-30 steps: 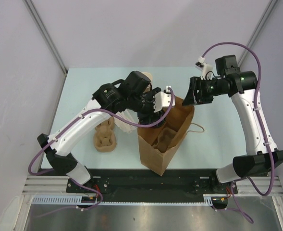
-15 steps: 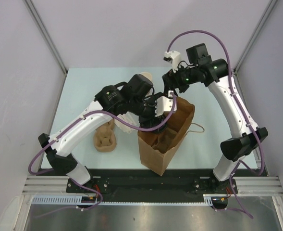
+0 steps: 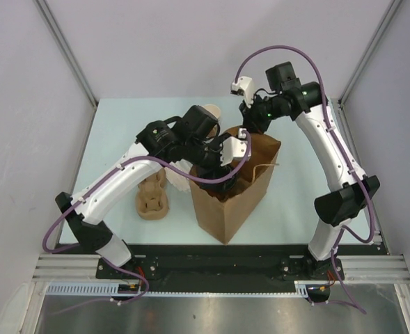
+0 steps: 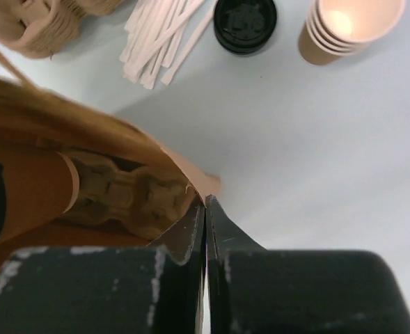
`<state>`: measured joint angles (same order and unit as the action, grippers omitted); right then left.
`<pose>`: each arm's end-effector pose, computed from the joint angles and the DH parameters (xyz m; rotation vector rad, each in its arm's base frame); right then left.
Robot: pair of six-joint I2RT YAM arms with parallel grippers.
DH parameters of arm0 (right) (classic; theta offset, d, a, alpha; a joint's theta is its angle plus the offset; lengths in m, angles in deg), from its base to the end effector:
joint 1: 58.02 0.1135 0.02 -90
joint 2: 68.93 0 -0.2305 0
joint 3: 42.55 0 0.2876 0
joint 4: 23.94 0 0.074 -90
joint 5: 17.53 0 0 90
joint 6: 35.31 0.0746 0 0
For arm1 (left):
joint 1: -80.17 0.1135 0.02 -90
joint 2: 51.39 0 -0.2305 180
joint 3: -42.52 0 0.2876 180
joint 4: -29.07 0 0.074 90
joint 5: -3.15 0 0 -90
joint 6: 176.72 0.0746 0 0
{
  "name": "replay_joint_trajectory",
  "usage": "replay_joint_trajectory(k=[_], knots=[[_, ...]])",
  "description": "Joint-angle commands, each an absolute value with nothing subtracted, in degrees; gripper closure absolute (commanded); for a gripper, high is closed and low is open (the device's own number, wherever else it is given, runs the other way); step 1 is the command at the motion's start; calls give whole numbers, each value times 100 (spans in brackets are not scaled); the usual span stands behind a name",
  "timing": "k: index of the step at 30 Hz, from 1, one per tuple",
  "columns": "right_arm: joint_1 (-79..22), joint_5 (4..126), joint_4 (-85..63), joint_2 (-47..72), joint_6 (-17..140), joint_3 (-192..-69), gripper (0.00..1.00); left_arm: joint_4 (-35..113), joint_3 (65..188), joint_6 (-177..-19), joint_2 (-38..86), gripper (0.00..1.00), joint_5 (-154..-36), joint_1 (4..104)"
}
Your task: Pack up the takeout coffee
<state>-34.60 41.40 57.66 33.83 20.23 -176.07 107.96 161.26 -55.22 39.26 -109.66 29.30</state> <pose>0.3565 0.1964 0.3785 -1.3441 1.9493 0.5713 0.2089 -0.3026 0.3688 1.7530 1.7351 -0.6366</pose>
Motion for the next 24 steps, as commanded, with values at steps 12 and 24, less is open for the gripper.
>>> replay_joint_trajectory(k=[12, 24], knots=[[-3878, 4249, 6132, 2231, 4545, -16422, 100, 10879, 16329, -5429, 4054, 71, -11076, 3411], [-3860, 4346, 5684, 1491, 4205, -16305, 11, 10843, 15995, -5218, 3852, 71, -11339, 3429]])
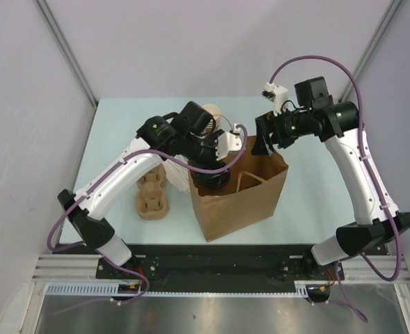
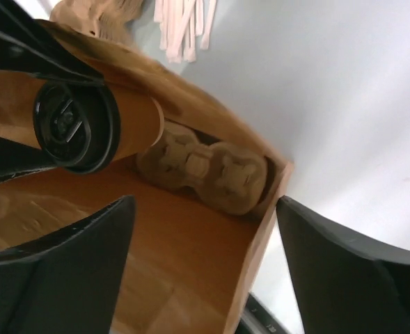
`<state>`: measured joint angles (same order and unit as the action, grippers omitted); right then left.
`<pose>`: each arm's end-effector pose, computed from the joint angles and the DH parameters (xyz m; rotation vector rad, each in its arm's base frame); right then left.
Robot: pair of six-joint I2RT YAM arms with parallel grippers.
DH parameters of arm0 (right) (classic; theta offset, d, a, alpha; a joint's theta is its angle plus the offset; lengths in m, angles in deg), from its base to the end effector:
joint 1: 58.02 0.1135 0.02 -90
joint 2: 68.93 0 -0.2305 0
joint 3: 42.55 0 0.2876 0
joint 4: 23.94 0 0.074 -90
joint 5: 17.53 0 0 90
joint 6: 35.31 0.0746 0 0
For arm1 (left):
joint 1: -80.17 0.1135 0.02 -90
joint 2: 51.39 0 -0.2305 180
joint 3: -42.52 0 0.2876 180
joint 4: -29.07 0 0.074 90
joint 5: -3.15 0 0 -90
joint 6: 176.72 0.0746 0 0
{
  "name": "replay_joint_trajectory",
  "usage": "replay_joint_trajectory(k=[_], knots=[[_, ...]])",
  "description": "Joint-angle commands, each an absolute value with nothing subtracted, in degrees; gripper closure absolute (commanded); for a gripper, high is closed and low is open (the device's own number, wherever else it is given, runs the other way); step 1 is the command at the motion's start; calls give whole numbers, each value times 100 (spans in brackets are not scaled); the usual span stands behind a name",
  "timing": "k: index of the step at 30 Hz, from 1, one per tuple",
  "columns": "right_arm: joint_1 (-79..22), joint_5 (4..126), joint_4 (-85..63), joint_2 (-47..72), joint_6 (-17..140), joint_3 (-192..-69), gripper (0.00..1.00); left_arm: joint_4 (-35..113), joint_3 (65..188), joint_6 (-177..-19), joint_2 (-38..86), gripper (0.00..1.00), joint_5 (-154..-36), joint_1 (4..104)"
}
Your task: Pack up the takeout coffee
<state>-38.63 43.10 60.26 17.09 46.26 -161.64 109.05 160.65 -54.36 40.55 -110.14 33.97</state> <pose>0.3013 0.1448 0.3921 -0.8004 2.2994 0.7141 0.2349 -0.2875 0.3558 1.7113 1.8265 -0.6093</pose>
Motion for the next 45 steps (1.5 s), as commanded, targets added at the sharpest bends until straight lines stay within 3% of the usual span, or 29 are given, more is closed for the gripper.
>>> replay_joint_trajectory(k=[1, 10, 17, 20, 21, 23, 24, 25, 26, 27, 34, 45], knots=[[-3851, 4338, 5640, 1605, 4021, -16410, 7, 10852, 15995, -5175, 3844, 71, -11435, 3420], [-3491, 3987, 5508, 2449, 1956, -17210, 5, 10782, 15872, -5262, 3800, 71, -11515, 3280], [-3104, 3749, 5490, 2836, 1557, -17132, 21, 10615, 15626, -5394, 3677, 71, -11436, 3262], [-3104, 3573, 5394, 2880, 1654, -16956, 35, 10553, 15485, -5429, 3589, 71, -11418, 3262], [-3113, 3521, 5376, 2854, 1681, -16904, 46, 10553, 15441, -5438, 3528, 71, -11418, 3262], [-3104, 3468, 5358, 2810, 1690, -16771, 57, 10501, 15310, -5464, 3457, 71, -11392, 3262], [-3087, 3433, 5323, 2758, 1733, -16754, 73, 10475, 15274, -5473, 3439, 71, -11366, 3271], [-3095, 3441, 5210, 2731, 1786, -16754, 82, 10439, 15204, -5464, 3396, 71, -11331, 3271], [-3087, 3467, 5122, 2696, 1952, -16762, 97, 10413, 15169, -5473, 3369, 71, -11296, 3271], [-3095, 3563, 5016, 2626, 2032, -16771, 100, 10352, 15134, -5464, 3325, 71, -11182, 3271], [-3052, 4056, 4050, 1916, 2683, -16596, 100, 10079, 14976, -5289, 3106, 71, -10786, 3271], [-1945, 6155, 2099, 403, 2200, -14339, 100, 8875, 13246, -5157, 2288, 71, -10408, 3271]])
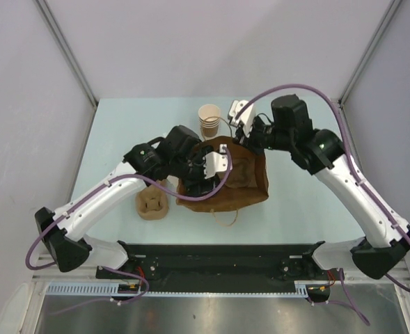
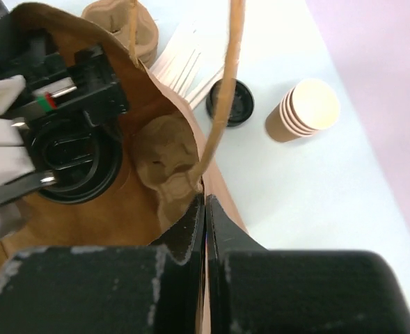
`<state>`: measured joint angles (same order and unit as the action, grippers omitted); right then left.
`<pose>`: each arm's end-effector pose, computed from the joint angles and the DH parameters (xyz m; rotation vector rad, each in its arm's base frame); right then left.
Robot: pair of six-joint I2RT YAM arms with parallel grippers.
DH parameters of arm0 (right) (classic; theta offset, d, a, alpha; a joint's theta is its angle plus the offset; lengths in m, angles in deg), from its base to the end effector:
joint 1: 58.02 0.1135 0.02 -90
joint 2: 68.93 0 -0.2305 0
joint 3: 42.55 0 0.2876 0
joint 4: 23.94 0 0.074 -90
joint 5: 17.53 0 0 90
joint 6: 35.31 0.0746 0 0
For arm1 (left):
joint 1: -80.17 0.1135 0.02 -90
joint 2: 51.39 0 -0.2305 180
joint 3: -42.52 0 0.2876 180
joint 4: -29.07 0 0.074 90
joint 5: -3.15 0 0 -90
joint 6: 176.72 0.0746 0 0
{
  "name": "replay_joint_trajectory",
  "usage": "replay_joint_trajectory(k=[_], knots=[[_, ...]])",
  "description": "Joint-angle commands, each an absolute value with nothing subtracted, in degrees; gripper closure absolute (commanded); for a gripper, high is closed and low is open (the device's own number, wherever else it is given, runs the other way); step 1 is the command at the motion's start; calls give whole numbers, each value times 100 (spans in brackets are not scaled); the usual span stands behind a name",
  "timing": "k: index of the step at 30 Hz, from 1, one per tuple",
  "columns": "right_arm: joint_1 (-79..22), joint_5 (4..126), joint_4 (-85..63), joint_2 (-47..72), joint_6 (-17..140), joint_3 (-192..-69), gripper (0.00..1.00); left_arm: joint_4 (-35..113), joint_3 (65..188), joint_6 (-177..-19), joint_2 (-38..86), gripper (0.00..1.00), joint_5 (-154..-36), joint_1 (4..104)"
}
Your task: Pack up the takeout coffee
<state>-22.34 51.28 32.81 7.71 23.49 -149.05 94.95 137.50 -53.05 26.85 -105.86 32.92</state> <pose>0.2639 0.2227 0.4160 -1.3060 1.5568 0.4258 0.2150 -0.2684 0.3127 1.6887 1.7469 -0.5100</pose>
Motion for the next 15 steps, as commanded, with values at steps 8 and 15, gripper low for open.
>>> replay_joint_trajectory(k=[8, 15], knots=[[-1259, 7113, 1922, 42, 2340, -13933, 100, 7875, 12357, -5324, 1638, 72, -10215, 3227], [-424, 8300, 1439, -442, 2314, -13344, 100, 6933, 11320, -5095, 1023, 73, -9802, 2876]])
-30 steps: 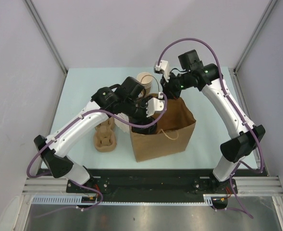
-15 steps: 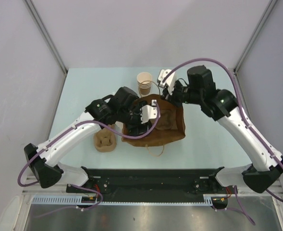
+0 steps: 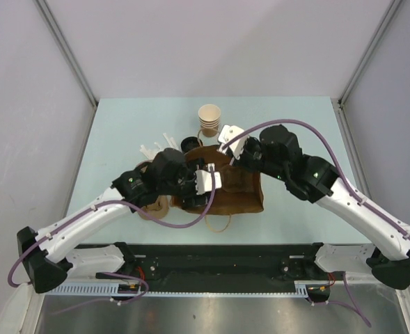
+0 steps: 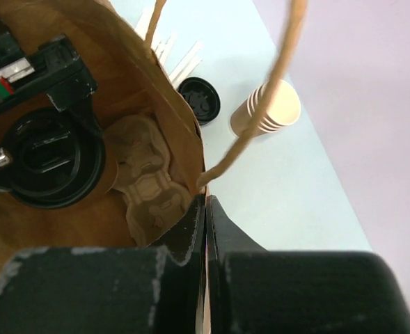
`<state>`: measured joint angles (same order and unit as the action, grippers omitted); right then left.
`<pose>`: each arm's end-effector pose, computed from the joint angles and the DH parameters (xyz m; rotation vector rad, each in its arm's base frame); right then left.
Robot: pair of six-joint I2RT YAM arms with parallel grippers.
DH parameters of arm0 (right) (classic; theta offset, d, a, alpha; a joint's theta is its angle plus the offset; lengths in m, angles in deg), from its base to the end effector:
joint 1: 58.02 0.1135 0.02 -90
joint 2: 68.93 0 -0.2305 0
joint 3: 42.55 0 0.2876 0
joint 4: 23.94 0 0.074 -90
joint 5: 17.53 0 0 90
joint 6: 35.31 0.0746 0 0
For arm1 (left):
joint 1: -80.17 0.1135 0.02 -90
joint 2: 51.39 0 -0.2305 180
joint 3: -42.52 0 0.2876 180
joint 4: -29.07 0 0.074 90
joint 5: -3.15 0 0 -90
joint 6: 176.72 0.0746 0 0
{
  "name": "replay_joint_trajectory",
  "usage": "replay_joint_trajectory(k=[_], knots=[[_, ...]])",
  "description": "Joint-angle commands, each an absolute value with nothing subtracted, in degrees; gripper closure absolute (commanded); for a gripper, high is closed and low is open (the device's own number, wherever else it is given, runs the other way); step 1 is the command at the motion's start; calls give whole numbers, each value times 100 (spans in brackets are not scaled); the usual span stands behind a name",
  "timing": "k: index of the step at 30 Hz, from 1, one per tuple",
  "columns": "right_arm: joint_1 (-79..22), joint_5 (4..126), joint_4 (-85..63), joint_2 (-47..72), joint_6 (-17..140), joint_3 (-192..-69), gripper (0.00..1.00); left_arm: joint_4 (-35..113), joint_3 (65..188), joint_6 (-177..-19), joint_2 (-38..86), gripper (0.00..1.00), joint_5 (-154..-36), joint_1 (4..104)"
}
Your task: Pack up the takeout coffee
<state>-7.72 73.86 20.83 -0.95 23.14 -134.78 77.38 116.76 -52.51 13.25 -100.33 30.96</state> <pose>0.2153 0.2566 0.3932 -1.2544 1.4717 0.1953 0.1954 -0.2530 0.2781 1.5937 1.5961 -0.4050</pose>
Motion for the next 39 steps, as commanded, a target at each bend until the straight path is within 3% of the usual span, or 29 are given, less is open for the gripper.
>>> replay_joint_trajectory(k=[1, 9, 39], knots=[[-328, 8415, 1412, -503, 2322, -13309, 100, 6871, 11241, -5069, 970, 73, -9697, 2823], [358, 9118, 1166, -846, 2270, -12676, 100, 5852, 10537, -4919, 741, 73, -9353, 2603], [543, 8794, 1139, -934, 2621, -12561, 100, 4217, 10185, -4454, 1496, 75, -9414, 2093]])
